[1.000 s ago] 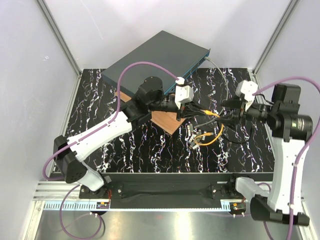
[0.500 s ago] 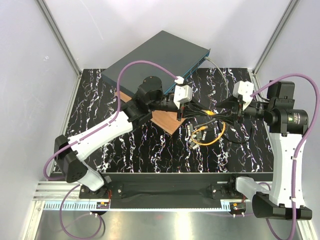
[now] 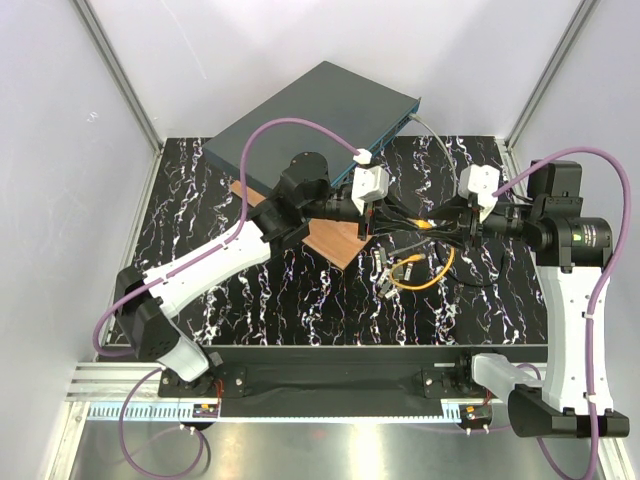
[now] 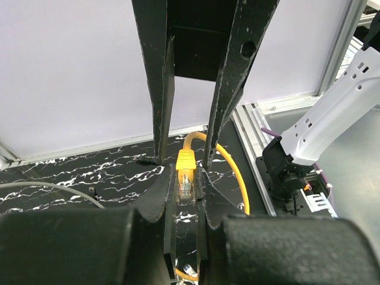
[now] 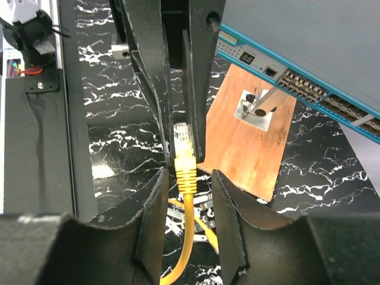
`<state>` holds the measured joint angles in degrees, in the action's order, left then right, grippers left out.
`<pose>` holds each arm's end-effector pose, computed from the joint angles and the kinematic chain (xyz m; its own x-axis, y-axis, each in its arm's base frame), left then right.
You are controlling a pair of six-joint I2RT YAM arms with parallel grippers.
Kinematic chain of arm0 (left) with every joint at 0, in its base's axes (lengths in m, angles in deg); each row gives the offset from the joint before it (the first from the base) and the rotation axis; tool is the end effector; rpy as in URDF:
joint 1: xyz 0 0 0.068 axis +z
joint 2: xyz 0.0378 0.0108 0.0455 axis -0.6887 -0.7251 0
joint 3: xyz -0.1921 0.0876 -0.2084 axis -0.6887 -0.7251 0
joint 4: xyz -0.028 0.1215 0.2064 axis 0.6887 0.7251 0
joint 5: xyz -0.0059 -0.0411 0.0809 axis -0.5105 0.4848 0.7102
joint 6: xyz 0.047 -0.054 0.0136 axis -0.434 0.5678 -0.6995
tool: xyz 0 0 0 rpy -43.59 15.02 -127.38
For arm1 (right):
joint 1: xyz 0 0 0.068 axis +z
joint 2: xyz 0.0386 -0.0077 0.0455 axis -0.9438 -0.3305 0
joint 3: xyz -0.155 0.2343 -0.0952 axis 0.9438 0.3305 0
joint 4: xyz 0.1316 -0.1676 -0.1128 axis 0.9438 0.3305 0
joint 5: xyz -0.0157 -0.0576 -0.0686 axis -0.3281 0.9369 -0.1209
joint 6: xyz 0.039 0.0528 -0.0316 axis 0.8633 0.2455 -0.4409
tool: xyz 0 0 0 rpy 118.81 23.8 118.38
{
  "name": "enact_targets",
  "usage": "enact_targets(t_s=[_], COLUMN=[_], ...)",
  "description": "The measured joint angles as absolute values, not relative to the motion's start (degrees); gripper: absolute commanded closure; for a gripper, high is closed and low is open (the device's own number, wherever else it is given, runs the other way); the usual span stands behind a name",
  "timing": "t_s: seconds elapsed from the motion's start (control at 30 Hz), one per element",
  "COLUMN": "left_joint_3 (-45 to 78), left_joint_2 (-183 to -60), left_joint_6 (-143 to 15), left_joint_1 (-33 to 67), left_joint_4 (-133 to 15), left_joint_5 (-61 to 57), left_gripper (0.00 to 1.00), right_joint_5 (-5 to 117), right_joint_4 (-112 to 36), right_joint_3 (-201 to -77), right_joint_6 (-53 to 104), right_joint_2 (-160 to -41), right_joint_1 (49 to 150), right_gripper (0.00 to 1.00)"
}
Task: Insert the plug into the switch port
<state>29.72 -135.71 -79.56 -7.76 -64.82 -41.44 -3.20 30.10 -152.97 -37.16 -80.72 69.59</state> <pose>0.1894 -0.3080 0.4523 0.1153 -0.0608 -0.9915 0.9802 -0.1546 0.1235 0.1261 0.0532 0.4606 0.2057 -0.3307 -0.9210 -0.9265 0.2372 -0.2921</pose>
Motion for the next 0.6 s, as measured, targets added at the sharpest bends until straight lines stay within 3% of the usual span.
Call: enact_targets(t_s=[0.27, 0.47, 0.5, 0.6], left_joint_3=[29.7, 29.7, 29.7, 29.8], left_joint_2=[-135.7, -135.7, -135.7, -135.7], left_joint_6=[-79.3, -79.3, -79.3, -79.5], left_joint_1=[-7.8, -7.7, -7.7, -7.7], left_joint_4=[-65.7, -65.7, -65.7, -65.6], left_joint_5=[-41.4, -41.4, -41.4, -41.3], left_gripper=[1.00, 0.98, 0.91, 0.58], right_joint_5=[-1.1, -0.4, -0.4, -0.2], right_joint_4=[31.4, 31.5, 31.5, 30.9], right_joint_3=[-152.6, -152.6, -152.6, -152.5], right_joint_6=[-38.7, -38.4, -38.4, -36.7], right_joint_2=[-80.7, -80.7, -80.7, -80.7], right_joint_1=[69.9, 70.0, 70.0, 70.0], right_gripper=[0.64, 1.00, 1.00, 1.00])
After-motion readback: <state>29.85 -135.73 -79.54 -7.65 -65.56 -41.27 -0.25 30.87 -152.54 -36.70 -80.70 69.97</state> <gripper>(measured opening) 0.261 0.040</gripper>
